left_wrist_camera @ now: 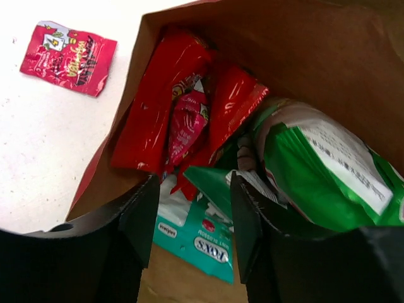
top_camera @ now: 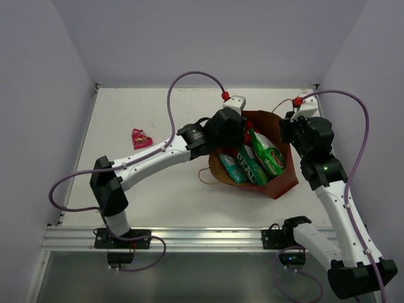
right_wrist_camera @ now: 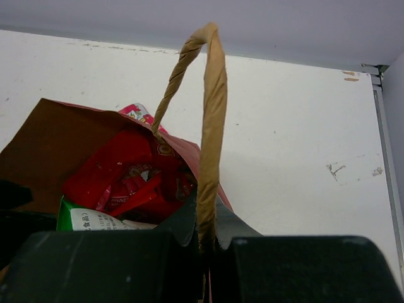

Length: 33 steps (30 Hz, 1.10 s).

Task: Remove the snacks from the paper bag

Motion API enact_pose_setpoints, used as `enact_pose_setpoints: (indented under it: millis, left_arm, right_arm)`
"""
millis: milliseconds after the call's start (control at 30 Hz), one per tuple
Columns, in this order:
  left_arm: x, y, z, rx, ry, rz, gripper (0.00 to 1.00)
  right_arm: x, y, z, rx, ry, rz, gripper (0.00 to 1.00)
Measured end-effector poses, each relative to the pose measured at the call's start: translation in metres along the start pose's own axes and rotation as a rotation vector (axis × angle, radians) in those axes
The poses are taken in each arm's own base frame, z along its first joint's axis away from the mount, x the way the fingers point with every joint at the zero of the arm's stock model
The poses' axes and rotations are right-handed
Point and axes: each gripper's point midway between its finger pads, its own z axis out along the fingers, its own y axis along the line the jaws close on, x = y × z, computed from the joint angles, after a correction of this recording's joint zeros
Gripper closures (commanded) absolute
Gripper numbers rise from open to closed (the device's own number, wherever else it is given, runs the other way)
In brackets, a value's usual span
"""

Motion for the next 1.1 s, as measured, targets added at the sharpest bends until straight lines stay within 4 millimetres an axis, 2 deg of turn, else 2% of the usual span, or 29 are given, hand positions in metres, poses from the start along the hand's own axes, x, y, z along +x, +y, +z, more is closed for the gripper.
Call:
enact_pose_setpoints:
  millis: [233, 400, 533, 700, 933, 1033, 1100]
  left_arm:
    - [0.013, 0.005, 0.035, -0.055, 0.028, 0.033, 0.49]
    - [0.014, 0.004, 0.058, -0.078, 0.019, 0.052, 0.48]
    - [0.017, 0.006, 0.069, -0.103, 0.014, 0.065, 0.48]
    - [0.011, 0.009, 0.080, -0.134, -0.008, 0.069, 0.52]
    - [0.019, 0.017, 0.095, -0.159, 0.008, 0.070, 0.78]
    - [0.022, 0.017, 0.096, -0.161, 0.016, 0.070, 0.98]
    - [0.022, 0.017, 0.096, -0.159, 0.017, 0.068, 1.00]
  right_arm:
    - [0.000, 0.001, 0.000, -0.004, 0.000, 0.000, 0.98]
    - [0.000, 0.001, 0.000, -0.006, 0.001, 0.000, 0.98]
    - [0.000, 0.001, 0.000, -0.007, 0.001, 0.000, 0.98]
    - [0.000, 0.001, 0.000, -0.007, 0.002, 0.000, 0.98]
    - [0.000, 0.002, -0.001, -0.013, 0.001, 0.000, 0.98]
    - [0.000, 0.003, -0.001, -0.018, 0.001, 0.000, 0.98]
    - [0.000, 0.003, -0.001, -0.018, 0.002, 0.000, 0.98]
